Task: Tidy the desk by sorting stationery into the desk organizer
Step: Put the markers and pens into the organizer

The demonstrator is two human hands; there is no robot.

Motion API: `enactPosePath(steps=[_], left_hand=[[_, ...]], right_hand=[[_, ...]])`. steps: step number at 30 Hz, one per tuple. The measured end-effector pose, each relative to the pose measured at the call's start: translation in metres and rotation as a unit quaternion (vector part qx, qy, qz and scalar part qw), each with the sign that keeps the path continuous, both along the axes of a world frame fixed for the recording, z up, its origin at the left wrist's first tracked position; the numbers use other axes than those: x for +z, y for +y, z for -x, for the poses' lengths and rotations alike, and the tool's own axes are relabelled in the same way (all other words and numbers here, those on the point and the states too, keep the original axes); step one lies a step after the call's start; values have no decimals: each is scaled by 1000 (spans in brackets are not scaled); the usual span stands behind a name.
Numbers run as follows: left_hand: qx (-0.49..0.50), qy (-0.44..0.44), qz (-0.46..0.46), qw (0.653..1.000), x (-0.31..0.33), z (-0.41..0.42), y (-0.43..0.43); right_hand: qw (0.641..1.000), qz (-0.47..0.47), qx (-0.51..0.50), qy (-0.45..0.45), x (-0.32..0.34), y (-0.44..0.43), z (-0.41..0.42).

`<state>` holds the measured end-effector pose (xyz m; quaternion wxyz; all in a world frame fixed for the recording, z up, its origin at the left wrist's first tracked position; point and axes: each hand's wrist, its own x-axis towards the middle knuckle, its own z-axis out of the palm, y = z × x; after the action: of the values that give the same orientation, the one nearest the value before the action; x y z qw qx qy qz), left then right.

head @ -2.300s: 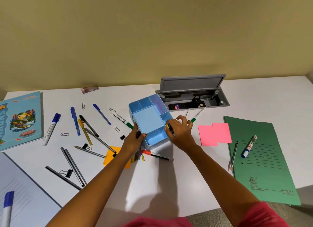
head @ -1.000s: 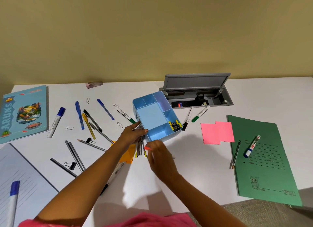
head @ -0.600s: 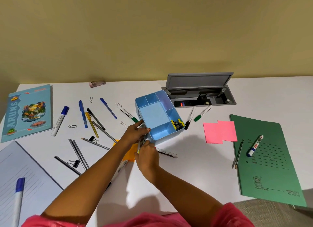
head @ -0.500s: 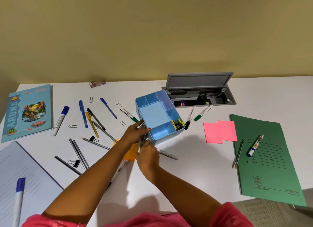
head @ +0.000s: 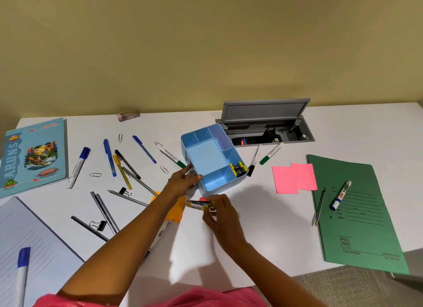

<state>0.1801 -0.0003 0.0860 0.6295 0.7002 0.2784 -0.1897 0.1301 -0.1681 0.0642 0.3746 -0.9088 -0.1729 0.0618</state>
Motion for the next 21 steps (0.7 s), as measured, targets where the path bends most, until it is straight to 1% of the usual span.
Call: enactPosePath(steps=[3, 5, 10, 12, 14, 16, 19, 21], left_hand=[[-4, -10, -1, 1000, -1, 1, 0], [-5, -12, -1, 1000, -2, 1, 0], [8, -18, 15, 1000, 0, 2, -2], [7, -18, 16, 1000, 0, 2, -3], [5, -16, 14, 1000, 0, 2, -3], [8, -15, 16, 1000, 0, 3, -3], [9, -12, 17, 1000, -1, 2, -3], [10, -13, 18, 1000, -1, 2, -4]], right_hand=[[998, -55, -18, -38, 12, -24, 2], [991, -96, -56, -70, 30, -35, -1], [961, -180, -139, -156, 57, -36, -35], [953, -173, -161, -188, 60, -28, -56], [950, -163, -182, -198, 59, -19, -75], [948, -161, -170, -216, 51, -12, -90], [950, -111, -160, -244, 30, -4, -105], [952, -80, -169, -244, 20, -1, -109]])
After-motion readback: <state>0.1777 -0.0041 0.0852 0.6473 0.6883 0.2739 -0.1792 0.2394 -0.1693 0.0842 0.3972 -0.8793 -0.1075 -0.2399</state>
